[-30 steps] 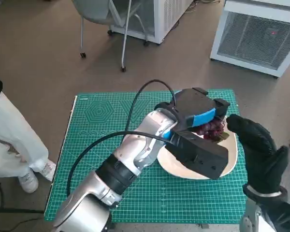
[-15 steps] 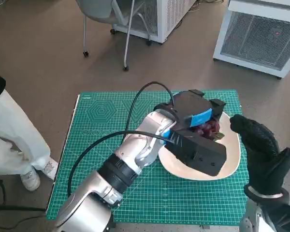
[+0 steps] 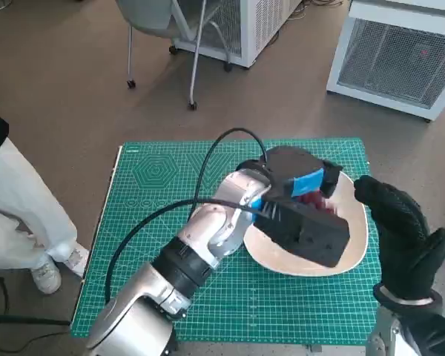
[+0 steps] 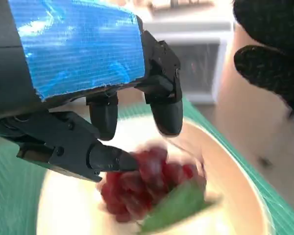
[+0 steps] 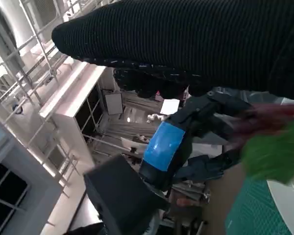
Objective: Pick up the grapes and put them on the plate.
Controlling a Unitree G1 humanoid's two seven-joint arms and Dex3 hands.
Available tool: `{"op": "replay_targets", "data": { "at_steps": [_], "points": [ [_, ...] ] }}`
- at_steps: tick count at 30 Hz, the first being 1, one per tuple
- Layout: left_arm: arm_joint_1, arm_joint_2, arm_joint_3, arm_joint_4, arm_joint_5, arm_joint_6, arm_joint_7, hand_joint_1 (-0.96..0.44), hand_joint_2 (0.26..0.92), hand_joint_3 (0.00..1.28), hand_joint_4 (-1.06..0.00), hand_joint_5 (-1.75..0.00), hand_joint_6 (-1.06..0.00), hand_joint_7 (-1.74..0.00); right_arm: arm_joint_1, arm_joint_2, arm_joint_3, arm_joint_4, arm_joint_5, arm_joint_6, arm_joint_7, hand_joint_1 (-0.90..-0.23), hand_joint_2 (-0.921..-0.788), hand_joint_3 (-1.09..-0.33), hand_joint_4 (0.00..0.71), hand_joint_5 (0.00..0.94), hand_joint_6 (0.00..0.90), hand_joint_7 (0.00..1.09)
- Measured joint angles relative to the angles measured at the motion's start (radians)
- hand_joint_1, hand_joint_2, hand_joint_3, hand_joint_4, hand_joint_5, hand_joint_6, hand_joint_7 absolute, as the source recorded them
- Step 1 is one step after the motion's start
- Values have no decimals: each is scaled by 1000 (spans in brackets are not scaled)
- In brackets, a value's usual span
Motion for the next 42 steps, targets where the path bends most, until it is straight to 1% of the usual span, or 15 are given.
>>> {"op": "replay_targets", "data": {
  "at_steps": [1,2,3,4,5,7,11,17,21,24,28,31,33,37,42],
  "points": [
    [-1,0,4,10,-12,-2,-16,-133,838,105,-283,-566,-238,-120,0,0,0,0,0,0,-1,-482,-921,-558,448,2,100,691],
    [-1,1,5,19,-20,-5,-28,-211,838,83,-198,-400,-216,-85,0,1,0,0,-1,0,-2,-482,-921,-558,448,2,101,691],
    [-1,3,6,27,-25,-9,-37,-270,841,68,-144,-292,-199,-62,0,1,0,0,-1,0,-4,-483,-921,-558,448,1,103,691],
    [-1,4,6,36,-28,-14,-45,-325,844,56,-98,-199,-183,-42,0,1,1,0,-2,0,-5,-484,-921,-558,448,1,104,691],
    [-1,5,5,44,-30,-18,-49,-361,847,49,-70,-143,-174,-31,0,1,1,0,-3,0,-6,-484,-921,-557,448,1,105,691],
    [0,8,2,59,-32,-24,-52,-412,853,39,-34,-70,-161,-15,0,2,2,0,-5,0,-9,-485,-921,-557,448,1,107,691],
    [1,11,-1,83,-32,-28,-48,-452,862,31,-8,-18,-152,-4,0,4,4,0,-13,0,-14,-486,-921,-558,447,1,108,689],
    [18,27,6,87,-49,-59,-38,-456,883,31,-2,-2,-160,-6,0,7,6,0,-18,0,-17,-481,-921,-559,447,1,109,687],
    [51,58,27,60,-69,-100,-18,-444,904,31,-20,-8,-179,-14,-1,8,7,0,-19,0,-18,-481,-921,-559,447,1,110,685],
    [88,92,59,27,-98,-142,8,-420,915,34,-56,-21,-218,-30,-2,7,6,0,-19,1,-19,-481,-921,-559,447,1,111,684],
    [156,144,151,-7,-196,-253,53,-379,920,47,-132,-32,-297,-55,-1,7,6,-3,-19,1,-20,-481,-921,-559,446,0,112,683],
    [215,181,240,-23,-295,-343,78,-397,921,72,-201,-24,-343,-53,0,5,5,-5,-19,2,-20,-483,-921,-558,446,0,113,681],
    [254,199,302,-28,-375,-389,77,-422,921,92,-247,-23,-366,-49,0,4,4,-7,-18,2,-21,-485,-921,-557,446,0,113,681],
    [338,210,419,-33,-548,-452,35,-454,921,112,-296,-25,-389,-45,0,1,5,-12,-19,2,-21,-488,-921,-555,447,1,115,679],
    [438,204,544,-37,-757,-474,-64,-485,921,126,-309,-17,-416,-46,-2,1,8,-12,-19,5,-23,-492,-921,-554,449,2,116,677]
  ]
}}
